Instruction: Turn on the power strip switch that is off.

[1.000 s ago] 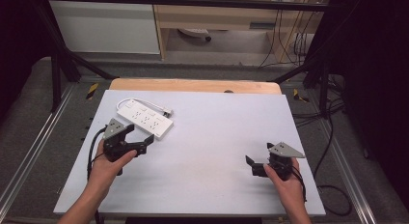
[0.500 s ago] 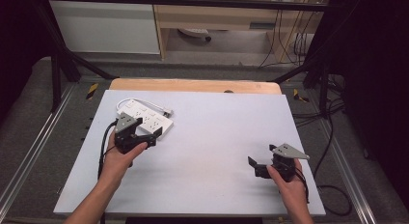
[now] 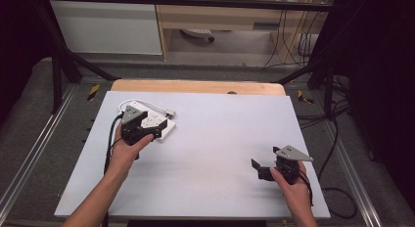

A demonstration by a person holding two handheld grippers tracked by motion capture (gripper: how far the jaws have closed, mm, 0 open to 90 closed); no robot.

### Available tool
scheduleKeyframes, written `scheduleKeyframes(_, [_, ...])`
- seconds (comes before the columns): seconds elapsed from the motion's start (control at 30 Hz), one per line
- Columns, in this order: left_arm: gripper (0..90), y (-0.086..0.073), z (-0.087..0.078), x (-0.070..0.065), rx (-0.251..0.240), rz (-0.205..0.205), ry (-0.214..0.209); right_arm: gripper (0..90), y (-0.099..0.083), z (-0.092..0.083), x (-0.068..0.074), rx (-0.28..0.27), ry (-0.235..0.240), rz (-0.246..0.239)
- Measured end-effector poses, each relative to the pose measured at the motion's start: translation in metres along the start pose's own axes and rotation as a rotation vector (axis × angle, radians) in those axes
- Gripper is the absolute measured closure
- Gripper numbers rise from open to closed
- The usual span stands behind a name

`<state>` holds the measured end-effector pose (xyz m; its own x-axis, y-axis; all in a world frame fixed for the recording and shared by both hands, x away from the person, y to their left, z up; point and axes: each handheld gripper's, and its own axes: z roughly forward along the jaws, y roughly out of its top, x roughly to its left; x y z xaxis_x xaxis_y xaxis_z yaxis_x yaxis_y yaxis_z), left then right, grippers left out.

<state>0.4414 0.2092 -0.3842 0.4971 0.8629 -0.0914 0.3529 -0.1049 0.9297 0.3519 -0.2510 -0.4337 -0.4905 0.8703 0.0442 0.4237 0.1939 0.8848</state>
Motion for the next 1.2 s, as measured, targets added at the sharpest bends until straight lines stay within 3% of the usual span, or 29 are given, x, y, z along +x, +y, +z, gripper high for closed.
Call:
scheduleKeyframes(0.37, [11.8,0.0,0.017,0.004,0.018,-0.019,0.008,3.3,0.0,0.0,0.001,0.002,0.007,0.004])
scheduleKeyframes(1.2, [12.4,0.003,0.035,0.014,0.033,-0.025,0.027,3.1,0.0,-0.002,-0.002,0.006,0.0,0.004])
